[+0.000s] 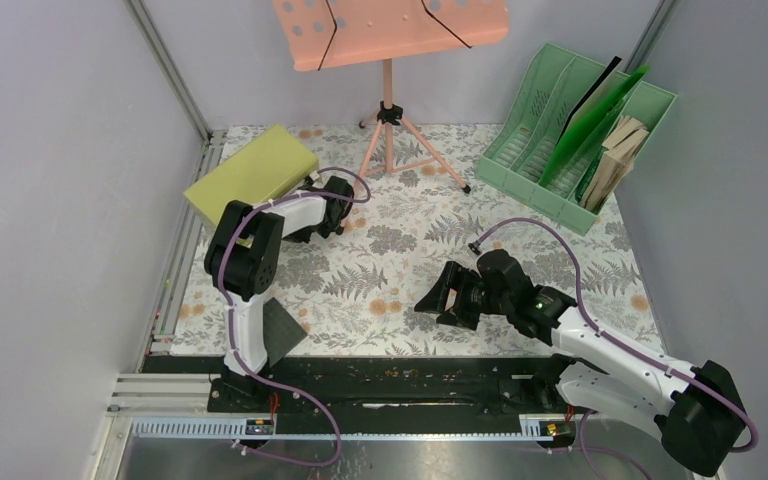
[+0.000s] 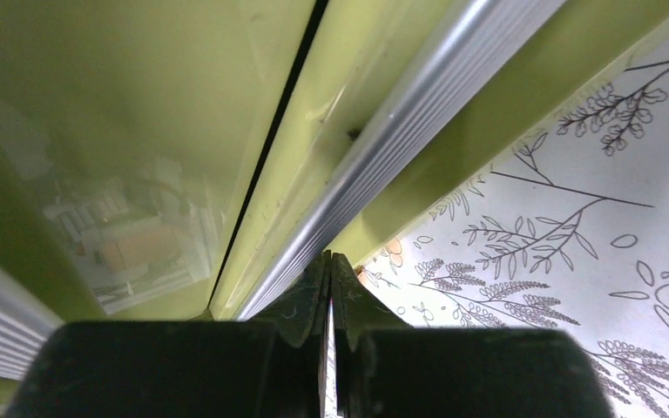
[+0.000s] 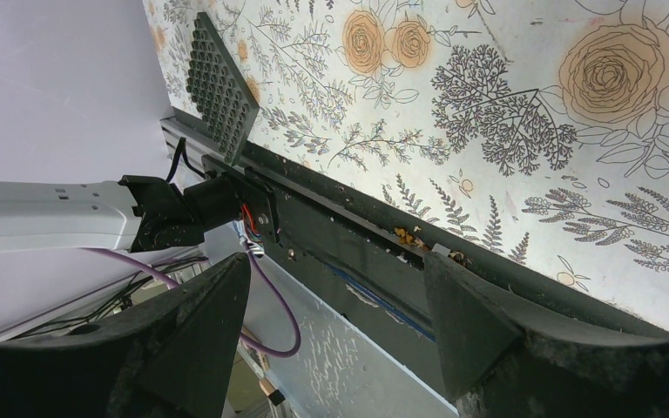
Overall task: Organize the desk
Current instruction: Close the drawer in the storage box.
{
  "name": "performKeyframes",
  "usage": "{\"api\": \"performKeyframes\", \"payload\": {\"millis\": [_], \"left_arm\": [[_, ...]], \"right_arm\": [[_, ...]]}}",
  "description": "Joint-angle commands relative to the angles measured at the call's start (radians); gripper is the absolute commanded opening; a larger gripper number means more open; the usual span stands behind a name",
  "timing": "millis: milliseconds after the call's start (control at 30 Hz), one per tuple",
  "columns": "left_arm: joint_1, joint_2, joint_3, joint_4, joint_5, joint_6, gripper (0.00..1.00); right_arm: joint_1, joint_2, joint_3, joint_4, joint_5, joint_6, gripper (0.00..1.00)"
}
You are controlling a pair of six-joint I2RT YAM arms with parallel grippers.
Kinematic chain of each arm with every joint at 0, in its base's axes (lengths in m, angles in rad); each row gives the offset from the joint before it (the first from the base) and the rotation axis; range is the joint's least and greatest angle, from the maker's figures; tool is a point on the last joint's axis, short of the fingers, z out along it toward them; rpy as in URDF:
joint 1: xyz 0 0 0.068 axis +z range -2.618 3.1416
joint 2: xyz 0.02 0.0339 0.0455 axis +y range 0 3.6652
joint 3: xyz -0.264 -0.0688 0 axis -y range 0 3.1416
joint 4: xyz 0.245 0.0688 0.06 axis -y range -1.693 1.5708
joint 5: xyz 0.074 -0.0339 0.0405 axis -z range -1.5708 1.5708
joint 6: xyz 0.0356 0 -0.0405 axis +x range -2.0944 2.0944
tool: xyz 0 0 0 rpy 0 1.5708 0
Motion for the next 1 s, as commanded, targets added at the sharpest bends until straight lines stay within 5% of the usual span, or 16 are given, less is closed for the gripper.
{"api": "performKeyframes", "payload": {"millis": [0,367,700,967], "left_arm": [[0.030,-0.008,-0.003,0.070,-0.143,-0.013,0.00],[-0.003,-0.128,-0.034,0.068,-0.006,-0.020,0.00],[-0.243,-0.360,-0.162,0.094,0.111,-0.021,0.05],[-0.290,-0.658,-0.250,0.092,0.489,-0.159,0.19]], "right_arm": [[0.007,-0.005,0.019,0.001,0.009,-0.016,0.80],[0.007,-0.010,0.014,0.003,0.014,-0.013,0.80],[0.006,-0.014,0.012,0.009,0.019,-0.009,0.80],[0.006,-0.049,-0.009,-0.004,0.030,-0.008,0.80]]}}
